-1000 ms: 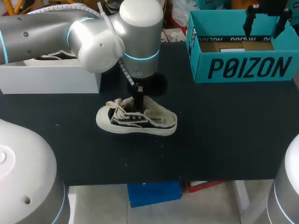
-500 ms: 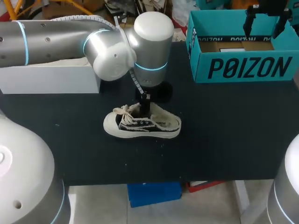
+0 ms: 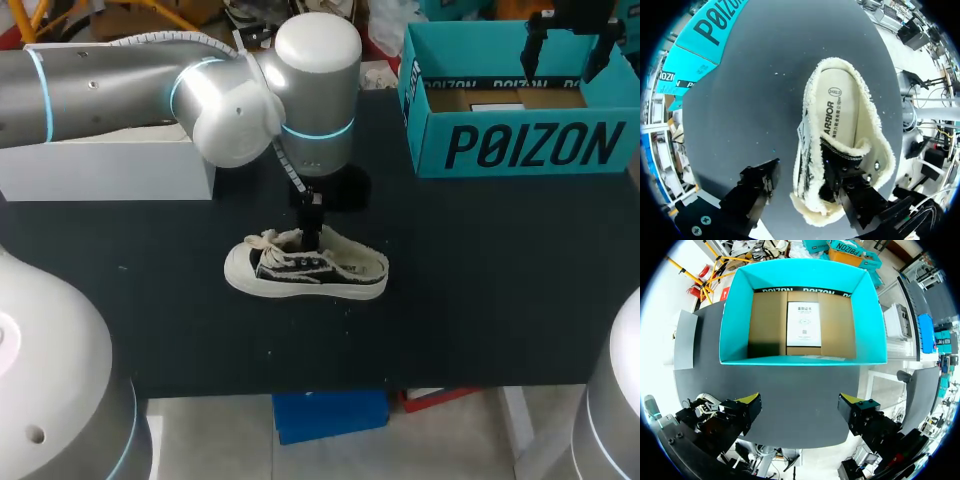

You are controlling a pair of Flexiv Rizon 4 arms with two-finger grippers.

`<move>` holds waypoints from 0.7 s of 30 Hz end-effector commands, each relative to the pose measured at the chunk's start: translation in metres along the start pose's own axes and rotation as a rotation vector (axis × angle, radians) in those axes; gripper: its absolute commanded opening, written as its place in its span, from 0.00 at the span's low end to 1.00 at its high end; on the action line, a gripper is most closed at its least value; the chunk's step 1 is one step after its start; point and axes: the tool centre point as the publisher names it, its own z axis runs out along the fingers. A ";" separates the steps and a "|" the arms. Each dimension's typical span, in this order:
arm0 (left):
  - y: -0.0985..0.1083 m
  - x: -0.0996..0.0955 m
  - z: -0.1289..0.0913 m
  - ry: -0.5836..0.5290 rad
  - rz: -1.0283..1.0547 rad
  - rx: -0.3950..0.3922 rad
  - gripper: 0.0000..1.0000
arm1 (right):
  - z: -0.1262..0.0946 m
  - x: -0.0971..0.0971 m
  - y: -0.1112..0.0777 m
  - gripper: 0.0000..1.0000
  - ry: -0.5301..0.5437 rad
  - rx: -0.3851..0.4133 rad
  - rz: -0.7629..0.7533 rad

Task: Take the shoe out of the shoebox, open the shoe tongue, remove and reinsert the insole, then place the shoe into the shoebox

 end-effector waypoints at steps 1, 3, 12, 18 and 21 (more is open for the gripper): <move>0.025 0.014 -0.040 0.001 -0.003 0.062 1.00 | 0.000 0.000 0.000 1.00 0.000 0.000 0.000; 0.031 0.020 -0.054 -0.005 0.000 0.091 1.00 | 0.000 0.000 0.000 1.00 0.000 0.000 0.000; 0.068 0.046 -0.092 0.036 -0.029 0.322 1.00 | 0.000 0.000 0.000 1.00 0.000 0.000 0.000; 0.100 0.059 -0.102 0.039 -0.071 0.470 1.00 | 0.000 0.000 0.000 1.00 0.000 0.000 0.000; 0.116 0.063 -0.103 0.053 -0.080 0.525 1.00 | 0.000 0.000 0.000 1.00 0.000 0.000 0.000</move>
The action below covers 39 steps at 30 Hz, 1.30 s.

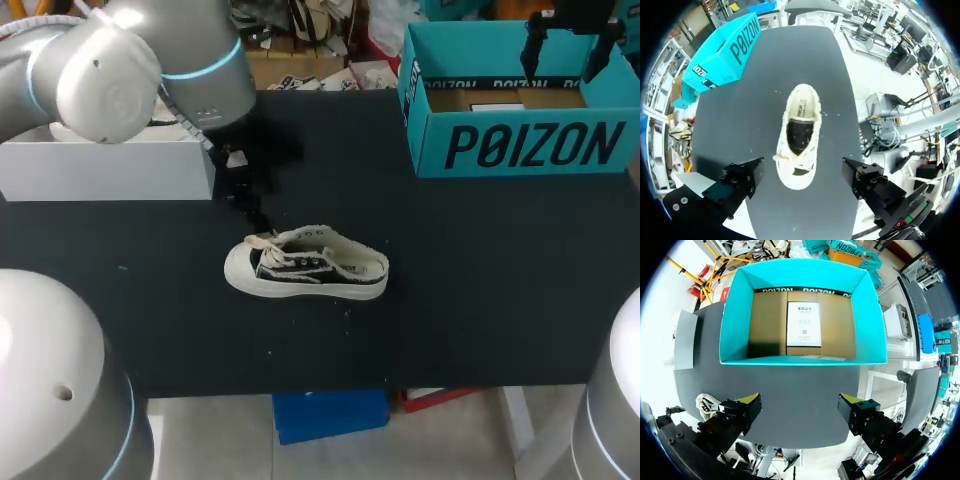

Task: Take the shoe out of the shoebox, open the shoe tongue, remove and reinsert the insole, then place the shoe into the shoebox

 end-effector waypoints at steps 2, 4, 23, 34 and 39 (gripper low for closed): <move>0.062 0.013 -0.017 0.005 -0.001 0.286 1.00 | 0.000 0.000 0.000 1.00 0.000 0.000 0.000; 0.072 0.016 -0.019 0.005 0.016 0.310 1.00 | 0.000 0.000 0.000 1.00 0.000 0.000 0.000; 0.103 0.018 -0.022 -0.001 0.024 0.347 1.00 | 0.000 0.000 0.000 1.00 0.000 0.000 0.000; 0.103 0.018 -0.022 -0.001 0.024 0.347 1.00 | 0.000 0.000 0.000 1.00 0.000 0.000 0.000; 0.103 0.018 -0.022 -0.001 0.024 0.347 1.00 | 0.000 0.000 0.000 1.00 0.000 0.000 0.000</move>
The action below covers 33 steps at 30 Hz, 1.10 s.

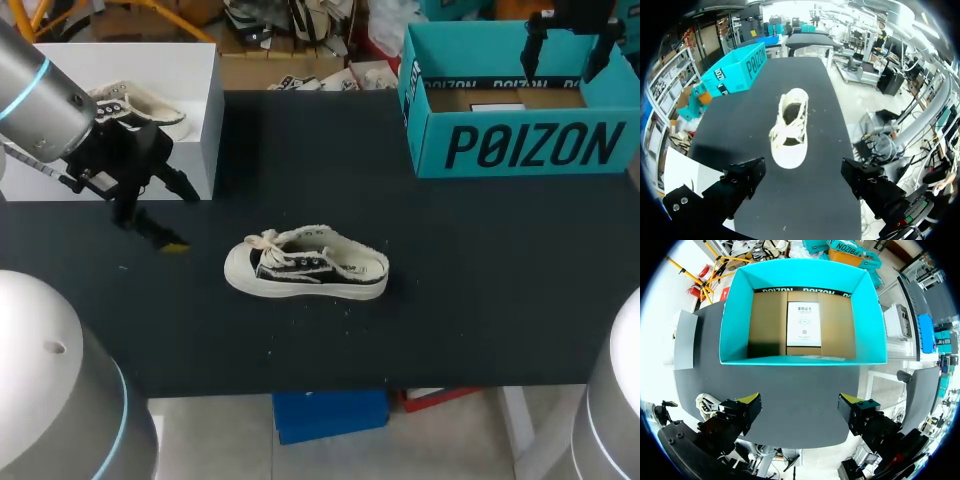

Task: Take the shoe out of the shoebox, open the shoe tongue, remove and reinsert the insole, then place the shoe into the shoebox

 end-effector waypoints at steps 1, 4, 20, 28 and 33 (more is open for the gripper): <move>0.001 0.000 0.001 -0.002 0.001 -0.001 1.00 | 0.000 0.000 0.000 1.00 0.000 0.000 0.000; 0.001 0.000 0.001 -0.002 0.001 -0.001 1.00 | 0.000 0.000 0.000 1.00 0.000 0.000 0.000; 0.001 0.000 0.001 -0.002 0.001 -0.001 1.00 | -0.017 0.057 -0.051 1.00 -0.098 -0.094 -0.431; 0.001 0.000 0.001 -0.002 0.001 -0.001 1.00 | -0.020 0.086 -0.094 1.00 -0.135 -0.136 -0.911; 0.001 0.000 0.001 -0.002 0.001 -0.001 1.00 | -0.020 0.086 -0.094 1.00 -0.135 -0.136 -0.911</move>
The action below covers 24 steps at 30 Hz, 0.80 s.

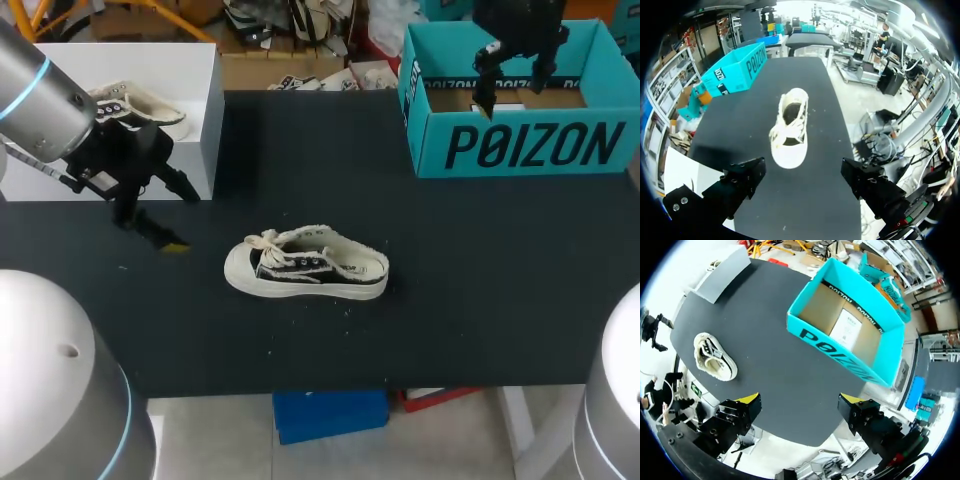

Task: Take the shoe out of the shoebox, open the shoe tongue, remove and reinsert the insole, then place the shoe into the shoebox

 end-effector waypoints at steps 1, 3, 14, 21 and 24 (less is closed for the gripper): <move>0.001 0.000 0.001 -0.001 0.002 0.001 1.00 | 0.000 0.000 -0.011 1.00 -0.043 -0.105 -0.343; 0.001 0.000 0.001 -0.001 0.002 0.001 1.00 | 0.000 0.000 -0.011 1.00 -0.043 -0.105 -0.343; 0.001 0.000 0.001 -0.001 0.002 0.001 1.00 | 0.000 0.000 -0.011 1.00 -0.043 -0.105 -0.343; 0.001 0.000 0.001 -0.001 0.002 0.001 1.00 | 0.002 0.042 -0.021 1.00 0.022 -0.160 -0.452; 0.001 0.000 0.001 -0.001 0.002 0.001 1.00 | 0.009 0.062 -0.024 1.00 0.083 -0.207 -0.514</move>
